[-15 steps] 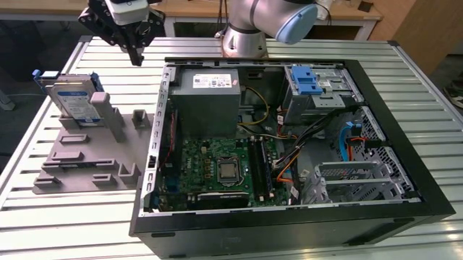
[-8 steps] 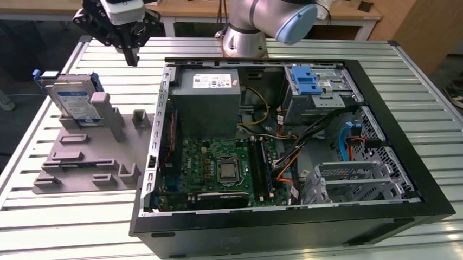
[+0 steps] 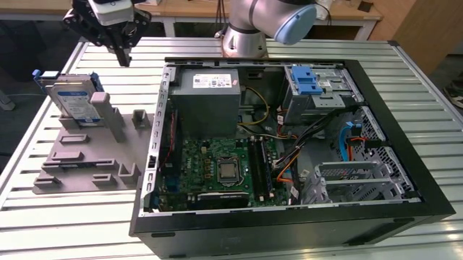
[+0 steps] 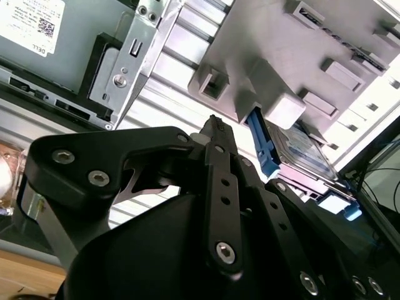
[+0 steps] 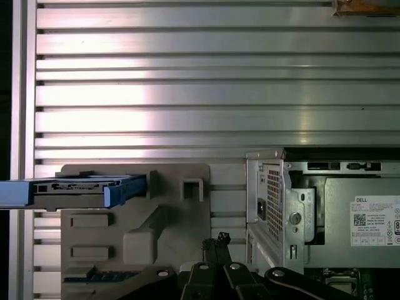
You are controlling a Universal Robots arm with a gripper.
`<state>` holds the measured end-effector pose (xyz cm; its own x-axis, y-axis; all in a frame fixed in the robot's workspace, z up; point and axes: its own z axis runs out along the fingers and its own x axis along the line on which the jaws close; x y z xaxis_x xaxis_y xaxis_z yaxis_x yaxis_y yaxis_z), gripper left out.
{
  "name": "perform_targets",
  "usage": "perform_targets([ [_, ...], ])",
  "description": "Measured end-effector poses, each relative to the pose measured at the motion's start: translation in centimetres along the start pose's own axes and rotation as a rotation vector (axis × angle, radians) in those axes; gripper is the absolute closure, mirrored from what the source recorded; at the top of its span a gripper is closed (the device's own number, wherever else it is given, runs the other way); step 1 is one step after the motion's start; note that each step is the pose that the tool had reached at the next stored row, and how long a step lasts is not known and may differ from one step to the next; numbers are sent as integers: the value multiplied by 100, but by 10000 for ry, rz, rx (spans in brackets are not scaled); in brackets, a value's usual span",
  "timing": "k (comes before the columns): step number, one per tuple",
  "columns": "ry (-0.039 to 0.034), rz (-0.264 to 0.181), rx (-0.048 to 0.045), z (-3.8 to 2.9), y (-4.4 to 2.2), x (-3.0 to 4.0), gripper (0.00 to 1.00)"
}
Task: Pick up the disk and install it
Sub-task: 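Reach for the disk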
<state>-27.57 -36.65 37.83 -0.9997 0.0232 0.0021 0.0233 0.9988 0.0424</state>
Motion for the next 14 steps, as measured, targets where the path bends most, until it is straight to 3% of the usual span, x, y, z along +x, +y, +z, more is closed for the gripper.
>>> perform_targets([
  [5,-1,-9,-1,5,-2,62,89],
  [14,0,-12,-1,5,-2,69,89],
])
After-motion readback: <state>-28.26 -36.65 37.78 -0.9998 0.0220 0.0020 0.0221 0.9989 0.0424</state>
